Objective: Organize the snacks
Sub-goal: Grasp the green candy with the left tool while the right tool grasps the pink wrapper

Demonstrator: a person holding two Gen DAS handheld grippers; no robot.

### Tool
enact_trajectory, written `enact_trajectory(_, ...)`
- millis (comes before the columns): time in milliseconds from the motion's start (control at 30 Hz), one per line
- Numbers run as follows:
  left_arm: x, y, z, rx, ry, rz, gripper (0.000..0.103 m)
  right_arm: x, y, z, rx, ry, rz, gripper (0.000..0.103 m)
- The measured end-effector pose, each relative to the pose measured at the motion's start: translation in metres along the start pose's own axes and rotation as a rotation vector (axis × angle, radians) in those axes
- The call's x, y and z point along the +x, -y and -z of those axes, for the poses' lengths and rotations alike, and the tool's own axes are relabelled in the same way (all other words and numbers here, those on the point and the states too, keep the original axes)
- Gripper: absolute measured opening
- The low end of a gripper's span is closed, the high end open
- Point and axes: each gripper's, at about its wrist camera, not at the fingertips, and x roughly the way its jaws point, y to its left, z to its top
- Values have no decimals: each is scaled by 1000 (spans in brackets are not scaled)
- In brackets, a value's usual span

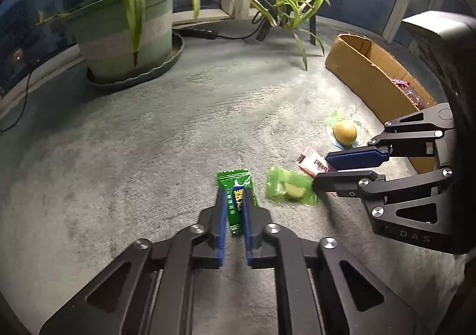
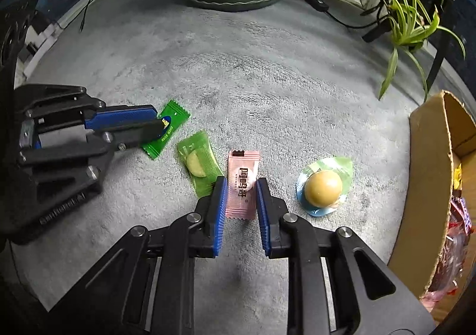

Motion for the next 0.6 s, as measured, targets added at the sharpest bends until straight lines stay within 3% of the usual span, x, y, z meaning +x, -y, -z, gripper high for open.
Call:
enact_trajectory(267, -6, -5, 5, -38, 10, 28, 7, -4, 3, 4, 24, 4, 6, 20)
enact_trajectory(333, -7, -5, 4, -53, 20, 32, 10, -4, 5, 5, 39, 5, 7, 20)
enact_trajectory(400, -6, -4, 0, -67, 17, 35, 21, -5, 5, 6, 46, 6, 6, 20)
enact_trajectory(600, 11, 7, -8, -41, -17, 10, 21, -3, 5, 4, 48, 6, 2, 20)
